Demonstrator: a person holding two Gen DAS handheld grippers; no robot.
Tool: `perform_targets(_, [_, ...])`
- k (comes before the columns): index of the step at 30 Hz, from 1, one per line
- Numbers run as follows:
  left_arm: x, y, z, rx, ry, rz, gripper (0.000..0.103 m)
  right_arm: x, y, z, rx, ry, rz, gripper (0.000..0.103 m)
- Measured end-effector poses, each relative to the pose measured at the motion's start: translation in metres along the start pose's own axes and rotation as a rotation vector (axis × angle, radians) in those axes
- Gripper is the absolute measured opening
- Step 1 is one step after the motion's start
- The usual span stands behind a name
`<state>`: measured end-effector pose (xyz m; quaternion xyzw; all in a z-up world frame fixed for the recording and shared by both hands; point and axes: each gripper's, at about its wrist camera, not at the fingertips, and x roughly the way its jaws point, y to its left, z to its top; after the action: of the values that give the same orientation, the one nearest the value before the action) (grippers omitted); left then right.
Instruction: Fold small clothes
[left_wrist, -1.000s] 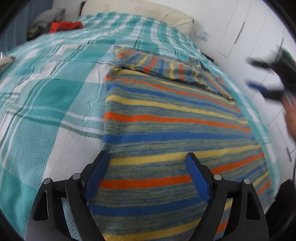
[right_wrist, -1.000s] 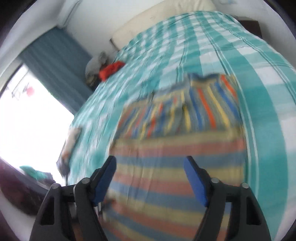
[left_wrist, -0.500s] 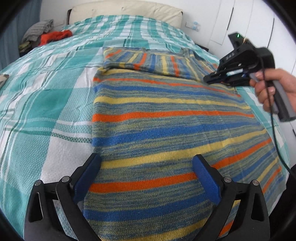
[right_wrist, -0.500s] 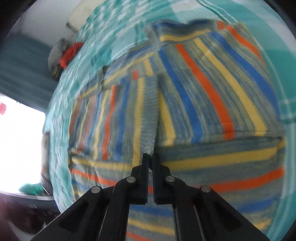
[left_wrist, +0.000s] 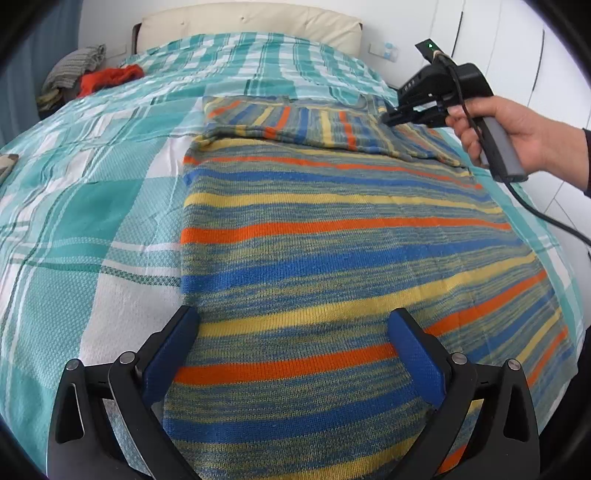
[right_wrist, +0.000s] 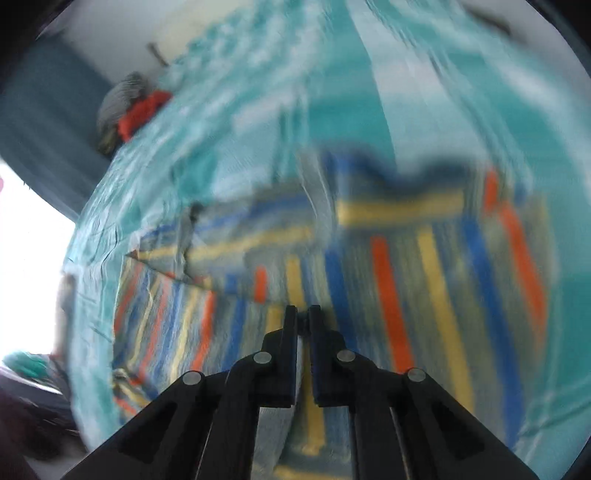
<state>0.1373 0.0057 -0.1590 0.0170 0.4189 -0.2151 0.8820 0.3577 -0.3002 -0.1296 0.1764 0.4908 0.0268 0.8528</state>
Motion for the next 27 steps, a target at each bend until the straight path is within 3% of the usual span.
perform_targets(1, [0.0,-0.001,0.0,0.001,0.001,0.002,0.102,-0.001,0.001,-0.001,-0.026,-0.02,-0.054,0.01])
perform_targets(2, [0.0,-0.001,0.0,0.003,0.001,0.004,0.102,0.001,-0.002,-0.002,-0.043,-0.018,-0.109,0.027])
perform_targets(3, [0.0,-0.001,0.0,0.003,0.001,0.005,0.102,0.005,-0.006,-0.005,-0.051,0.007,-0.134,0.035])
perform_targets(6, [0.001,-0.001,0.0,0.004,0.002,0.006,0.102,-0.018,-0.013,-0.018,-0.07,-0.034,-0.136,0.049])
perform_targets(8, [0.001,-0.001,0.0,0.007,0.003,0.01,0.102,-0.04,-0.01,-0.033,-0.092,-0.082,-0.149,0.069])
perform_targets(11, [0.0,-0.001,0.0,0.01,0.002,0.016,0.102,-0.074,-0.002,-0.071,-0.17,-0.109,-0.129,0.071])
perform_targets(17, [-0.004,-0.001,-0.005,0.012,-0.021,0.019,0.102,-0.127,-0.001,-0.205,-0.367,-0.086,-0.155,0.074])
perform_targets(21, [-0.008,-0.006,-0.01,0.02,-0.019,0.055,0.102,-0.153,-0.016,-0.278,-0.334,-0.07,-0.179,0.074])
perform_targets(27, [-0.03,-0.012,-0.016,-0.027,0.046,0.097,0.101,-0.185,-0.046,-0.333,-0.212,-0.1,-0.234,0.074])
